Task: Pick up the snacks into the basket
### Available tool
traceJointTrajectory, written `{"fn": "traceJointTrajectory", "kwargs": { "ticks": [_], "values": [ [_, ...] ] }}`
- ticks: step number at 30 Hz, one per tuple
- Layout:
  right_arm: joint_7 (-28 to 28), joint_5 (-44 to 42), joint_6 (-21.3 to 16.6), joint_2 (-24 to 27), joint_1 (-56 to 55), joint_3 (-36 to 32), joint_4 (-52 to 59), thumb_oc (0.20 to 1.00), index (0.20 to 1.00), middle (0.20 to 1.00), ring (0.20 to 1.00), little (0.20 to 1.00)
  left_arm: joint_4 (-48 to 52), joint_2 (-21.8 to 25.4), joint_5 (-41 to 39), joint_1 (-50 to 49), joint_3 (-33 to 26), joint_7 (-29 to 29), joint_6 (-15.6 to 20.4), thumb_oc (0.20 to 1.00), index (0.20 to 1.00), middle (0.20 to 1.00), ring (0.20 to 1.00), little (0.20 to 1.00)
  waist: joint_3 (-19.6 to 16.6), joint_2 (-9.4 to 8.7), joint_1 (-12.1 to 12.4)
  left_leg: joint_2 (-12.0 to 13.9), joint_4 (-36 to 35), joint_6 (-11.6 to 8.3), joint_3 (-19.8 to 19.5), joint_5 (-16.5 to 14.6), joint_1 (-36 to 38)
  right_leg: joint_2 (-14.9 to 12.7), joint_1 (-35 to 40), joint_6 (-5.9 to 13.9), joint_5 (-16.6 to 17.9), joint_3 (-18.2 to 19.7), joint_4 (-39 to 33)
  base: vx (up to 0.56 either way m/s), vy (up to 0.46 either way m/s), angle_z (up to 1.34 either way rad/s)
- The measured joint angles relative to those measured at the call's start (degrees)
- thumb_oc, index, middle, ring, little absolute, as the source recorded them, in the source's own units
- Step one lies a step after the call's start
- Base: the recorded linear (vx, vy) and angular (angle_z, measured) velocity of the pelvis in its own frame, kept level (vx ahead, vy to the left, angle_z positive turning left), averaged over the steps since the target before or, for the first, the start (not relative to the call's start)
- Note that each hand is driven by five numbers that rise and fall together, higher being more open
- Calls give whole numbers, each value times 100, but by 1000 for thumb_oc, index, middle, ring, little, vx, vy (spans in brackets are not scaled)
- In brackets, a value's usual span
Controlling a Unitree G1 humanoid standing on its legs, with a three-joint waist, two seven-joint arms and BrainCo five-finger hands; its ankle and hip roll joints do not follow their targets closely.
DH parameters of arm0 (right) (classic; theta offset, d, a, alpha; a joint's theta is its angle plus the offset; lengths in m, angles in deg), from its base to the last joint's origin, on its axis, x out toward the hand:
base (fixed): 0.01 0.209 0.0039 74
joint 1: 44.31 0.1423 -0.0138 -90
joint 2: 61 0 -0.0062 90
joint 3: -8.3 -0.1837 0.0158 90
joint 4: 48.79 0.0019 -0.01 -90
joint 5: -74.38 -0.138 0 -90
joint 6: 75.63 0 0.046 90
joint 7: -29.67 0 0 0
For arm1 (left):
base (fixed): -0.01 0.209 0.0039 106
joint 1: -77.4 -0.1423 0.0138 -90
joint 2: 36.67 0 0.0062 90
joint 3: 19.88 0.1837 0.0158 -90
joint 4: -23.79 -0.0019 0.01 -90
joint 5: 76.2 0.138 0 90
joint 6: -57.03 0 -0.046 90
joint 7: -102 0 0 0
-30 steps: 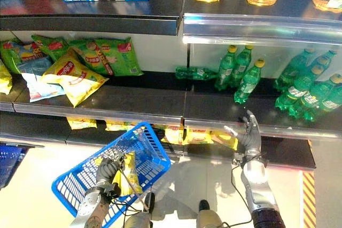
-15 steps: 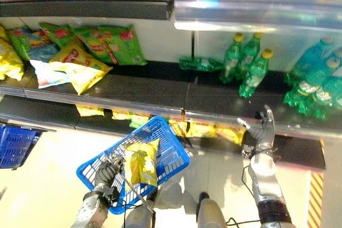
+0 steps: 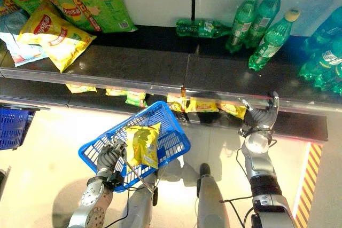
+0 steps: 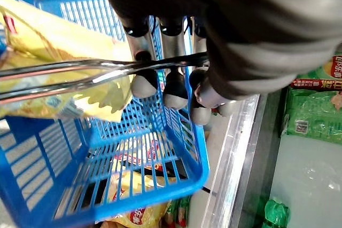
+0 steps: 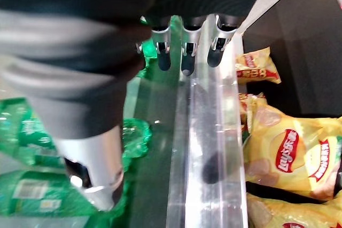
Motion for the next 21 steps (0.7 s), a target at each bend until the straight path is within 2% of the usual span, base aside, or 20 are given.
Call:
{"fn": "traceJointTrajectory", "kwargs": {
  "ticks": [3, 9, 16, 21],
  "values": [
    [-145, -91, 21, 201, 225, -22, -212, 1000, 1000, 1000, 1000, 1000, 76, 151, -6, 73, 92, -20, 57, 200, 200, 200, 200, 200, 163, -29, 12, -9, 56, 9, 1, -8, -55, -6, -38, 12, 12, 2, 32, -21, 24, 1],
    [-195, -215, 121, 956, 829, 97, -752, 1000, 1000, 1000, 1000, 1000, 227, 266, -10, 181, 299, -22, 112, 200, 200, 200, 200, 200, 401, -14, 68, -32, 106, 17, 0, -27, -148, -32, -132, 27, 60, 5, 82, -4, 12, 0],
    [-341, -312, 236, 956, 846, 83, -662, 1000, 1000, 1000, 1000, 1000, 223, 247, -12, 289, 410, -35, 103, 200, 200, 200, 200, 200, 439, -23, 105, -40, 111, 4, -4, -16, -86, -38, -14, 46, 109, 6, -32, 53, 9, 0],
    [-17, -22, 230, 853, 329, 80, 270, 1000, 1000, 1000, 1000, 1000, 223, 242, -11, 307, 386, -63, 93, 200, 200, 200, 200, 200, 438, -45, 114, -37, 58, -25, 4, -53, 395, -55, 609, 62, 129, -46, -314, 81, 21, 6]
  ]
}}
